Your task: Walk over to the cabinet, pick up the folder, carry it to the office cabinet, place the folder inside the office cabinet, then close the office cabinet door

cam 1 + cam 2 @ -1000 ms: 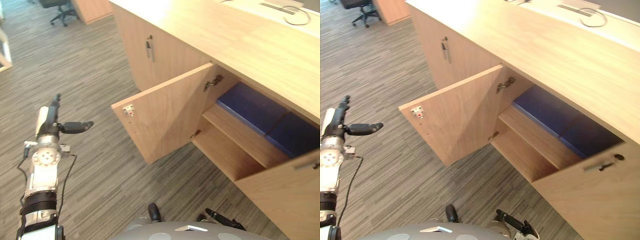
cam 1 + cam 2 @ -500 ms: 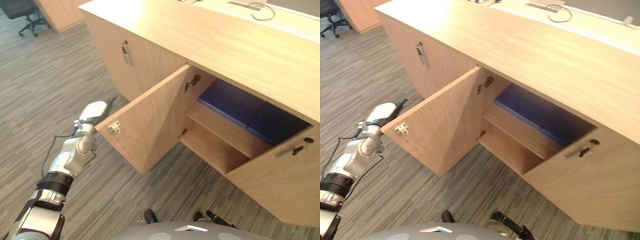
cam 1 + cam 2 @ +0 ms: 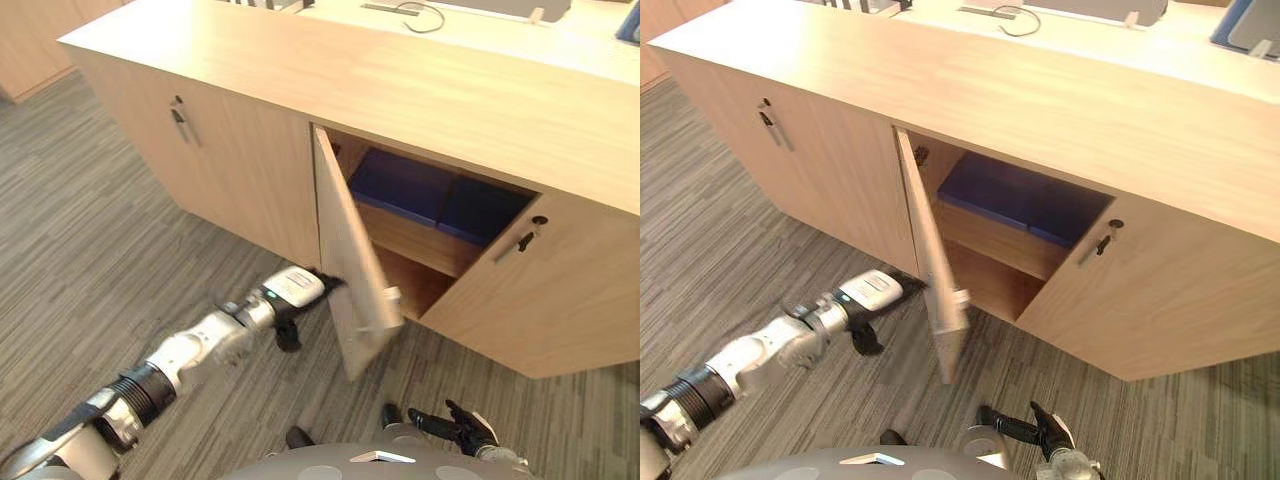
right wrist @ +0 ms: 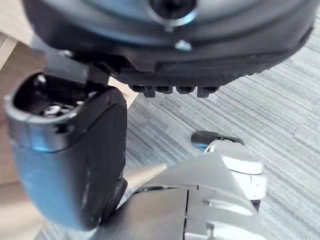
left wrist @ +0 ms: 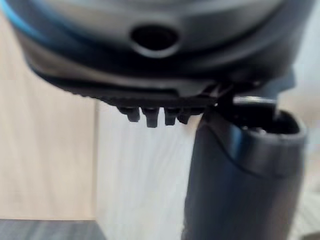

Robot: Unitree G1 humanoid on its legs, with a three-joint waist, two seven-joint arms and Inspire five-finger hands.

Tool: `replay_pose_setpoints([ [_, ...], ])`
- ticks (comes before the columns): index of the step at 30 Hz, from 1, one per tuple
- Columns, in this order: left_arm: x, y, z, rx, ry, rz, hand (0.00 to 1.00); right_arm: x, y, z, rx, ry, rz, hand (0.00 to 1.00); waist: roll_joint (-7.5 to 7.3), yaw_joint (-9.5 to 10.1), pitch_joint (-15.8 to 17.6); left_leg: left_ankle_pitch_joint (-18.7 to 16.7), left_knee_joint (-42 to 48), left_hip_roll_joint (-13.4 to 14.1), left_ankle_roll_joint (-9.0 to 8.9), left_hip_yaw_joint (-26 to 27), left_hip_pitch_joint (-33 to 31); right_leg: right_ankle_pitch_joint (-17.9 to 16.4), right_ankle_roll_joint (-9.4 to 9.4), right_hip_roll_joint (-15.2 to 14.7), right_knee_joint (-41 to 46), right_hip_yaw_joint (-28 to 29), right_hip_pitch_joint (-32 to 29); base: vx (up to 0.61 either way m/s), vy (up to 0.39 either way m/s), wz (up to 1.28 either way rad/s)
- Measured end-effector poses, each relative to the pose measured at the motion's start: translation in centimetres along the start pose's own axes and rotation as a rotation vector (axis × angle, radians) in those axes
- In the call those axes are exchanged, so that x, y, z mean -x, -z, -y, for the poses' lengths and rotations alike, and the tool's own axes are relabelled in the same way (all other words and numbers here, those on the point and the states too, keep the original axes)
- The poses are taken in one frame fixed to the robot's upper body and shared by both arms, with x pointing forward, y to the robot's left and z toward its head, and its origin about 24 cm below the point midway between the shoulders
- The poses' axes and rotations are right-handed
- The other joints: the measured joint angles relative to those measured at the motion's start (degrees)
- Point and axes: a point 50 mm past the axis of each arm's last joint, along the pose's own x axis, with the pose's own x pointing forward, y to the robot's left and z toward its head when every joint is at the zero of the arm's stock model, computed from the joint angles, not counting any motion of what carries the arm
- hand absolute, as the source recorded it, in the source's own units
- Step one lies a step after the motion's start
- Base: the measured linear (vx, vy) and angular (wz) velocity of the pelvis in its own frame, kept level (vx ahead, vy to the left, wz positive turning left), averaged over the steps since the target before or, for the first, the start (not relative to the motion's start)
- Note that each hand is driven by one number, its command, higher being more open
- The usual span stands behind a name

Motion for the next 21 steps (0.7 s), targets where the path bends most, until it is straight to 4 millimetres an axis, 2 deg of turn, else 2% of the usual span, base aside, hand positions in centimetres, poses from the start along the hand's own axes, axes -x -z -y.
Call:
replay_pose_setpoints([
  [1, -0.8, -2.4, 1.1, 0.034, 0.032, 0.098, 1.00, 0.0, -0.4, 0.5, 0.064, -0.011, 0.016, 1.00, 0.04, -0.74, 0.03, -0.20, 0.04, 0.00, -0.29, 0.30, 0.15, 0.00, -0.02, 0.01, -0.01, 0.00, 0.00, 0.05, -0.024, -0.14],
  [2, -1.3, -3.7, 1.6, 0.053, 0.048, 0.147, 1.00, 0.1, -0.6, 0.8, 0.111, -0.019, 0.024, 1.00, 0.09, -1.09, 0.08, -0.37, 0.13, 0.01, -0.48, 0.41, 0.20, 0.00, -0.02, 0.02, -0.01, 0.00, 0.01, 0.07, -0.038, -0.11],
  [3, -2.0, -5.8, 2.2, 0.071, 0.077, 0.231, 1.00, 0.4, -0.5, 1.7, 0.228, -0.032, 0.017, 1.00, 0.01, -1.34, 0.56, -1.00, 1.43, 0.36, -0.30, 0.48, 0.09, 0.00, -0.03, 0.00, 0.01, 0.00, 0.29, 0.06, -0.038, -0.06],
  [4, -2.3, -6.8, 2.3, 0.078, 0.088, 0.272, 1.00, 0.7, -0.1, 2.2, 0.317, -0.050, -0.008, 1.00, 0.05, -1.37, 0.81, -1.55, 2.21, 0.61, -0.43, 0.50, 0.09, -0.01, -0.05, 0.01, 0.04, -0.02, 0.54, 0.07, -0.055, 0.00],
  [5, -2.7, -8.1, 2.5, 0.090, 0.101, 0.326, 1.00, 1.4, 2.0, 2.2, 0.499, -0.132, -0.104, 1.00, 0.24, -1.23, 1.06, -2.36, 3.54, 1.17, -0.73, 0.37, 0.08, -0.07, -0.15, 0.15, 0.13, -0.22, 1.14, 0.09, -0.080, 0.02],
  [6, -2.8, -8.9, 2.6, 0.110, 0.095, 0.351, 1.00, 2.6, 5.0, 1.6, 0.598, -0.224, -0.222, 1.00, 0.54, -0.84, 1.07, -2.89, 4.16, 1.67, -0.93, 0.28, 0.16, -0.18, -0.33, 0.51, 0.20, -0.30, 1.46, 0.10, -0.085, 0.02],
  [7, -2.9, -9.0, 2.6, 0.126, 0.092, 0.349, 1.00, 3.1, 6.5, 0.9, 0.623, -0.272, -0.281, 1.00, 0.65, -0.78, 1.10, -3.02, 4.47, 1.98, -1.04, 0.27, 0.17, -0.20, -0.36, 0.70, 0.28, -0.36, 1.55, 0.10, -0.093, -0.05],
  [9, -3.3, -8.3, 2.4, 0.174, 0.077, 0.307, 1.00, 5.3, 11.4, -2.3, 0.669, -0.484, -0.469, 1.00, 1.08, -0.91, 1.41, -3.18, 4.72, 2.57, -1.29, 0.24, 0.54, -0.56, -0.93, 1.21, 0.55, -0.31, 2.02, 0.06, -0.077, -0.08],
  [10, -3.3, -8.0, 2.3, 0.179, 0.075, 0.290, 1.00, 5.9, 12.2, -3.3, 0.671, -0.532, -0.497, 1.00, 1.25, -1.02, 1.49, -3.19, 4.72, 2.67, -1.30, 0.26, 0.69, -0.57, -0.94, 1.34, 0.62, -0.26, 2.05, 0.02, -0.066, -0.15],
  [12, -3.3, -6.7, 2.1, 0.196, 0.061, 0.225, 1.00, 7.4, 14.0, -7.0, 0.665, -0.672, -0.528, 1.00, 1.54, -1.68, 1.42, -3.21, 4.72, 2.94, -1.33, 0.25, 1.16, -0.88, -1.37, 1.61, 1.23, -0.12, 2.02, -0.01, -0.055, -0.13],
  [16, -2.8, -5.5, 2.0, 0.301, 0.010, 0.150, 1.00, 6.9, 13.1, -9.9, 0.639, -0.710, -0.464, 1.00, 1.71, -2.21, 1.04, -3.09, 4.72, 2.57, -1.14, 0.29, 1.23, -1.21, -1.42, 1.30, 1.47, -0.04, 1.48, -0.07, -0.024, -0.03],
  [18, -2.5, -5.0, 2.6, 0.372, -0.002, 0.106, 1.00, 6.3, 12.3, -10.0, 0.645, -0.689, -0.435, 1.00, 1.58, -2.04, 0.38, -2.97, 4.60, 2.22, -0.97, 0.27, 1.21, -2.04, -1.16, 0.89, 2.11, -0.06, 1.16, -0.06, -0.013, 0.02],
  [21, -1.8, -3.0, 5.5, 0.603, 0.001, -0.068, 1.00, 5.1, 10.8, -9.5, 0.650, -0.617, -0.396, 1.00, 0.95, -0.91, -1.30, -3.69, 6.48, 2.65, -1.02, 0.27, 0.71, -2.81, -0.62, 0.70, 2.24, -0.08, 1.16, -0.04, -0.029, 0.02],
])
